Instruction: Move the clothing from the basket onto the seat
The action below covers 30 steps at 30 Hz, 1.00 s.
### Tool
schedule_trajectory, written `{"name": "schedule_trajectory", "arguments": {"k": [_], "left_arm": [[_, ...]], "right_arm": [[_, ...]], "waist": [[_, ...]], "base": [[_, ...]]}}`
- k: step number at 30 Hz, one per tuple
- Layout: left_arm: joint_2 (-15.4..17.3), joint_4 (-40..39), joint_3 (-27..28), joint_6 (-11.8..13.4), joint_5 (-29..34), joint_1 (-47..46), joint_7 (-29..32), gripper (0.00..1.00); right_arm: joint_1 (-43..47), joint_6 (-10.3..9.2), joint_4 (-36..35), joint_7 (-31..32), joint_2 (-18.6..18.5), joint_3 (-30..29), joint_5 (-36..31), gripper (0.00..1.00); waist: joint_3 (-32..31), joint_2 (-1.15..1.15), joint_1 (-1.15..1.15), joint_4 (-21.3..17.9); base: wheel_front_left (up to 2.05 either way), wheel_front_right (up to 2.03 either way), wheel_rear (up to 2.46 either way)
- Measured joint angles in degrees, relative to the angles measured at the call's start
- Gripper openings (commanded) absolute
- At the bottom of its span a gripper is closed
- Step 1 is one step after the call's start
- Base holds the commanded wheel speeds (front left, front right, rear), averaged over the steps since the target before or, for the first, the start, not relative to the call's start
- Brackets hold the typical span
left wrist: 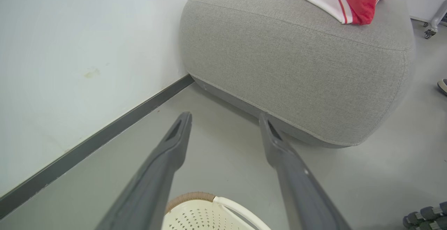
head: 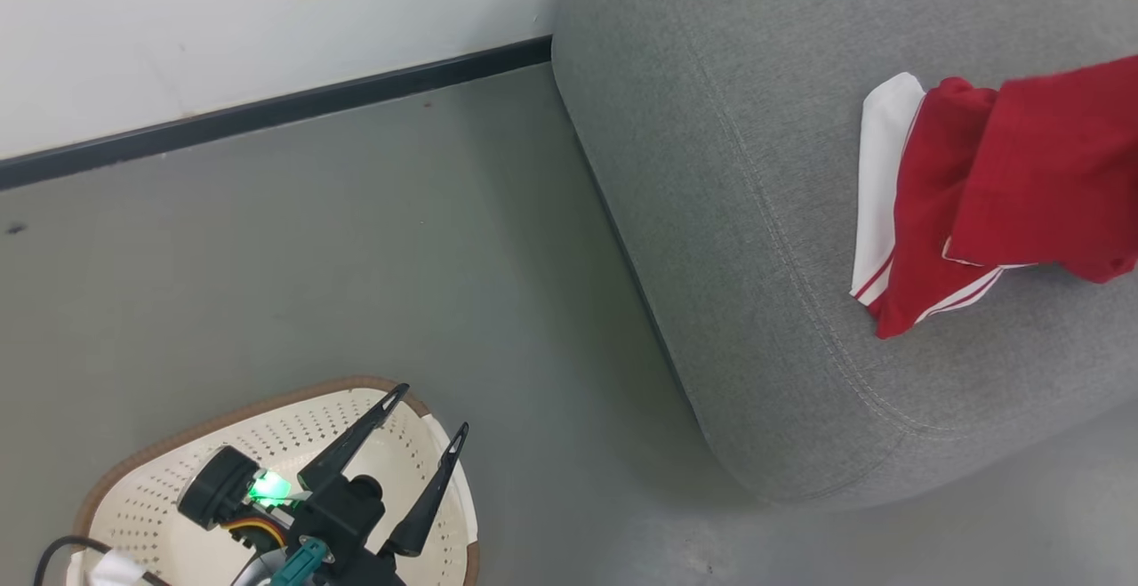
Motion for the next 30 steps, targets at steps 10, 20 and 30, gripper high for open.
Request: {"name": "schedule_trajectory", "arguments": {"k": [10, 20, 30], "left_arm": [[1.4, -0.1, 1.6, 0.0, -0.1, 0.0, 0.0, 1.00], [1.1, -0.1, 1.7, -0.1, -0.2, 0.0, 0.0, 1.00], [1.2, 0.0, 2.2, -0.1, -0.7, 0.1, 0.0, 1.00]], "right_arm": [[-4.3, 0.18, 10.9, 6.1, 0.5, 3.2, 1.0, 0.00], [-8.0, -3.55, 19.2, 11.4, -1.2, 4.7, -2.0, 0.00], [-9.1, -3.36, 23.2, 15.6, -1.4, 9.0, -5.1, 1.00]], "waist": [[2.2, 0.00, 0.00, 1.9], [3.3, 0.00, 0.00, 3.3], [3.3, 0.00, 0.00, 3.5]], "base": [[0.00, 0.00, 0.00], [0.00, 0.00, 0.00], [0.00, 0.00, 0.00]]}}
